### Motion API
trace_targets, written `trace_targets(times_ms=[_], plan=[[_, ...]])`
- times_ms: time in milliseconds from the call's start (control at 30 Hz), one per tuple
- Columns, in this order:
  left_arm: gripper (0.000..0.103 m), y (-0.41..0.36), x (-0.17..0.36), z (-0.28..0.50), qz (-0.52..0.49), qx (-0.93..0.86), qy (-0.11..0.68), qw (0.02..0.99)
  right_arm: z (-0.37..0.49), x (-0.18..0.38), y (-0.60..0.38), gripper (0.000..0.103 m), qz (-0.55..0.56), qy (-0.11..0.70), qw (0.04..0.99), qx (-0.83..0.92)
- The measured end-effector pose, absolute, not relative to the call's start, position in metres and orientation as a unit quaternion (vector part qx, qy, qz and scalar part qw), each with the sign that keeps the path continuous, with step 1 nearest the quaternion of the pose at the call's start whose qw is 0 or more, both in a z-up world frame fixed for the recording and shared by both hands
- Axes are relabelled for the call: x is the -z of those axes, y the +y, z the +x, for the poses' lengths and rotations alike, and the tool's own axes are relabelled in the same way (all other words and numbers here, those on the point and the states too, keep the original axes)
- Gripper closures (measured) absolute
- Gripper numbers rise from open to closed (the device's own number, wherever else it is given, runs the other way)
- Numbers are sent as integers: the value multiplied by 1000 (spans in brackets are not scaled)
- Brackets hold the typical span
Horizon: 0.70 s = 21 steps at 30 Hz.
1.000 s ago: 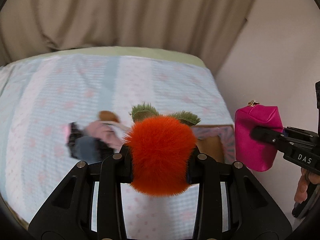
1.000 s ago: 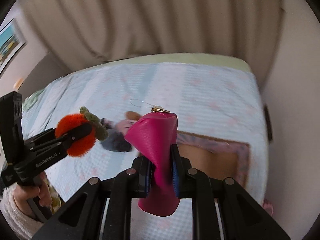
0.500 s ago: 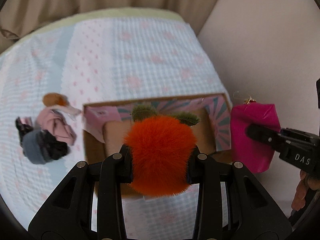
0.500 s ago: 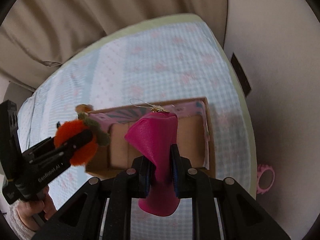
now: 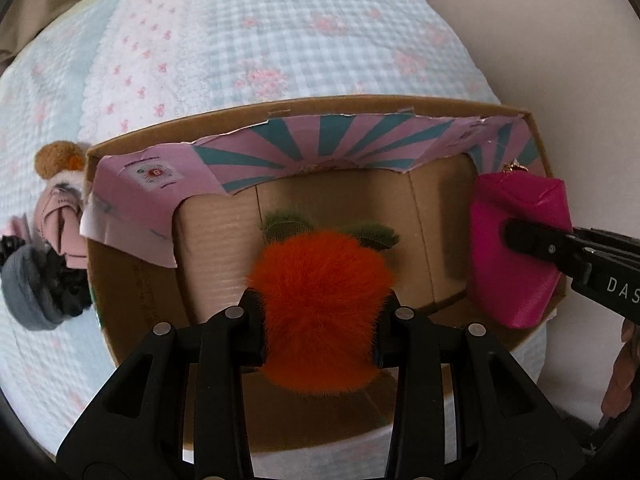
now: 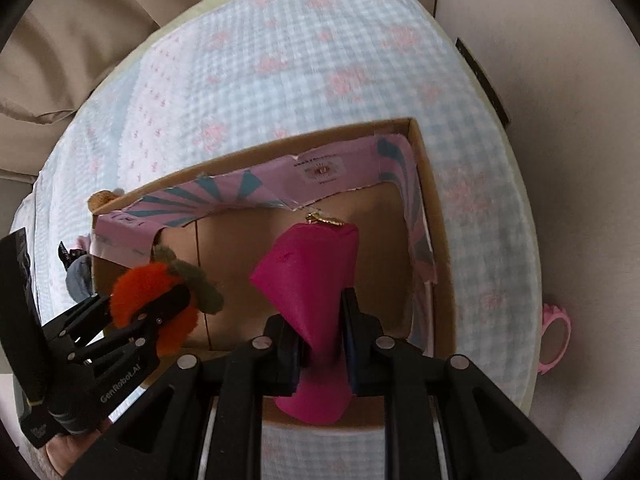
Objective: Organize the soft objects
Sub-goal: 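Carry pompom and pink pouch into the box and open both grippers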
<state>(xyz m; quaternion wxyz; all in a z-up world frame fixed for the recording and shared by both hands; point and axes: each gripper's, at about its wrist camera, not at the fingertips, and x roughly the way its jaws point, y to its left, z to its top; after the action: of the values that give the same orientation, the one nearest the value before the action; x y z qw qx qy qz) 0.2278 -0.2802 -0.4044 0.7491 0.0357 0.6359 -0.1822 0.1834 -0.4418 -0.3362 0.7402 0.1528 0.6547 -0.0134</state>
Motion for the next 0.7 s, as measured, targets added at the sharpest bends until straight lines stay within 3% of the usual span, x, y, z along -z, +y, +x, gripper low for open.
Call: trace_targets(times_ms=[33, 100, 133, 167, 200, 233, 267, 300, 333, 700], plan=[[71, -280, 404, 228, 34, 187, 632, 752, 185, 338, -441, 87, 153, 657, 738, 13], [47, -280, 400, 229, 42, 183, 622, 760, 188, 340, -439, 87, 150, 661, 735, 11], [11, -279, 399, 230, 49, 177, 621, 762, 191, 341, -437, 85, 148, 662, 735, 6], [0, -277, 399, 231, 53, 171, 618, 765, 192, 341, -435, 81, 148, 664, 733, -1], [0, -272, 395, 229, 49, 170, 611, 772, 194, 342, -432, 77, 148, 664, 733, -10], [0, -269, 394, 228, 45, 172, 610, 772, 194, 341, -430, 58, 151, 661, 735, -18], [0, -265, 393, 227, 42, 173, 613, 770, 195, 340, -429, 23, 153, 657, 738, -20], [0, -262, 393, 226, 41, 173, 614, 769, 195, 340, -428, 7, 156, 652, 741, -21], [0, -257, 392, 224, 41, 171, 615, 769, 194, 338, -427, 0, 160, 645, 747, -22], [0, -224, 375, 205, 24, 158, 607, 778, 177, 320, -420, 0, 166, 614, 771, -21]])
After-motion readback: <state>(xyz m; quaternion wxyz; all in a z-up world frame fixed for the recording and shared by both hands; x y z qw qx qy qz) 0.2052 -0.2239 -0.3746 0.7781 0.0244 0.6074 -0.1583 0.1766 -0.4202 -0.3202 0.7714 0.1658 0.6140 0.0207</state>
